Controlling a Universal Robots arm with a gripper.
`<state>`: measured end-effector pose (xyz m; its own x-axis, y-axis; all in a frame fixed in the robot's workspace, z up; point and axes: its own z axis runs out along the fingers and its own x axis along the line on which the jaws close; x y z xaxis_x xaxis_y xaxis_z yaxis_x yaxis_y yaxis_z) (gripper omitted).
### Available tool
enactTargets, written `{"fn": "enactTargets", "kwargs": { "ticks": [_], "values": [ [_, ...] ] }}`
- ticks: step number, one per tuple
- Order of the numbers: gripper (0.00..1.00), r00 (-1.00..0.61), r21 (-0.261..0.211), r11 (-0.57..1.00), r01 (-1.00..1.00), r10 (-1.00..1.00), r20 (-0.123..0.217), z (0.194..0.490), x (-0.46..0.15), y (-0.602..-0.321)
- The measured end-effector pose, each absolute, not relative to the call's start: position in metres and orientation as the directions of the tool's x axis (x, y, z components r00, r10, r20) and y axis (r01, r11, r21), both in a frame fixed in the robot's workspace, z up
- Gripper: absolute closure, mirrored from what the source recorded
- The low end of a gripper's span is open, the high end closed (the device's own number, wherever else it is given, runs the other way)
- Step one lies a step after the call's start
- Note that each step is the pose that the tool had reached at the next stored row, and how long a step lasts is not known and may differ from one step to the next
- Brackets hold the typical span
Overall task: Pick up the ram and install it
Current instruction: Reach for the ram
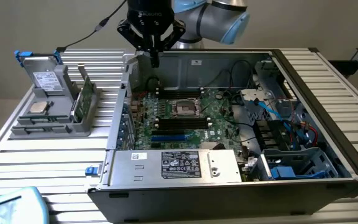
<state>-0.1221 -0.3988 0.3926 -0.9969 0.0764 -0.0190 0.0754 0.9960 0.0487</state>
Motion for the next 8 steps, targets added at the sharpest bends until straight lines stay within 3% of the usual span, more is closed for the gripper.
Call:
{"fn": "enactTargets", "kwargs": {
  "ticks": [8],
  "values": [
    [0.89,-0.997,0.050,0.996,0.076,0.077,-0.019,0.3926,-0.1293,-0.3988]
  ]
}}
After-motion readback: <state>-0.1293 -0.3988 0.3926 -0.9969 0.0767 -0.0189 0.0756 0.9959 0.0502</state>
